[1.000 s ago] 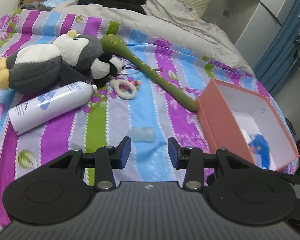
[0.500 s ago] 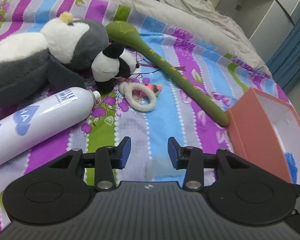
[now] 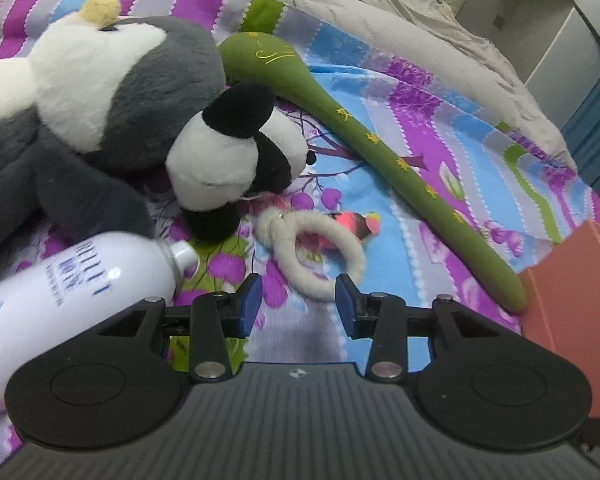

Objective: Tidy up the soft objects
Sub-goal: 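Close the left tool on the white rope ring while the right tool grips the clear silicone piece, then carry the rope ring with the left tool while the right tool carries the clear piece to the box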

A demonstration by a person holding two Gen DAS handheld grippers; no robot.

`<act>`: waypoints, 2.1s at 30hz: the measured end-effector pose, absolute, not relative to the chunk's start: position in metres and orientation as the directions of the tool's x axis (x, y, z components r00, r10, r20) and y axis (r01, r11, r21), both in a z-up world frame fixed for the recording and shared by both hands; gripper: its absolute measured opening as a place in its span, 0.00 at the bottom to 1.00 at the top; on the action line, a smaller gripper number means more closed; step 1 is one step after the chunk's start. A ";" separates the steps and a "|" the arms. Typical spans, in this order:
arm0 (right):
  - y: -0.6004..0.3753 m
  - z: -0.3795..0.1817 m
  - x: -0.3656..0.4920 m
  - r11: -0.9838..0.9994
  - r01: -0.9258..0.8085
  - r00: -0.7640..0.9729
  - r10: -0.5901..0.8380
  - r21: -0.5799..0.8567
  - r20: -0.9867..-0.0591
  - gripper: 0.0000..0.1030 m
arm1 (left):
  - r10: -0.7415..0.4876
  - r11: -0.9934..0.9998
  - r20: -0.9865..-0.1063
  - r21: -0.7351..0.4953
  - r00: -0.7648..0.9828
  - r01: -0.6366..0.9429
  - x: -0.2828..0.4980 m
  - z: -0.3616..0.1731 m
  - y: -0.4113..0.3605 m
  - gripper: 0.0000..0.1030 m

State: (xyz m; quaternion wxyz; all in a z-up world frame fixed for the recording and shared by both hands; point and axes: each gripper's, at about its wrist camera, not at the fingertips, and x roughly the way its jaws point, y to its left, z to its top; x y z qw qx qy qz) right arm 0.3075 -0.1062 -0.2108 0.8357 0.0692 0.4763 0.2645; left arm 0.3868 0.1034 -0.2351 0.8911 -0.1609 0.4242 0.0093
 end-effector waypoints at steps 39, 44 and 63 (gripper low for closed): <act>-0.121 -0.162 0.240 0.878 -0.418 0.496 0.437 0.234 -0.750 0.15 | -0.097 0.944 -0.734 -0.281 0.672 -0.170 0.287 -0.179 0.085 0.08; -0.133 -0.152 0.222 0.889 -0.401 0.518 0.419 0.220 -0.746 0.14 | -0.109 0.943 -0.736 -0.290 0.668 -0.165 0.251 -0.170 0.078 0.08; -0.158 -0.081 0.152 0.906 -0.387 0.643 0.398 0.170 -0.654 0.14 | -0.147 0.943 -0.690 -0.313 0.709 -0.109 0.141 -0.097 0.065 0.08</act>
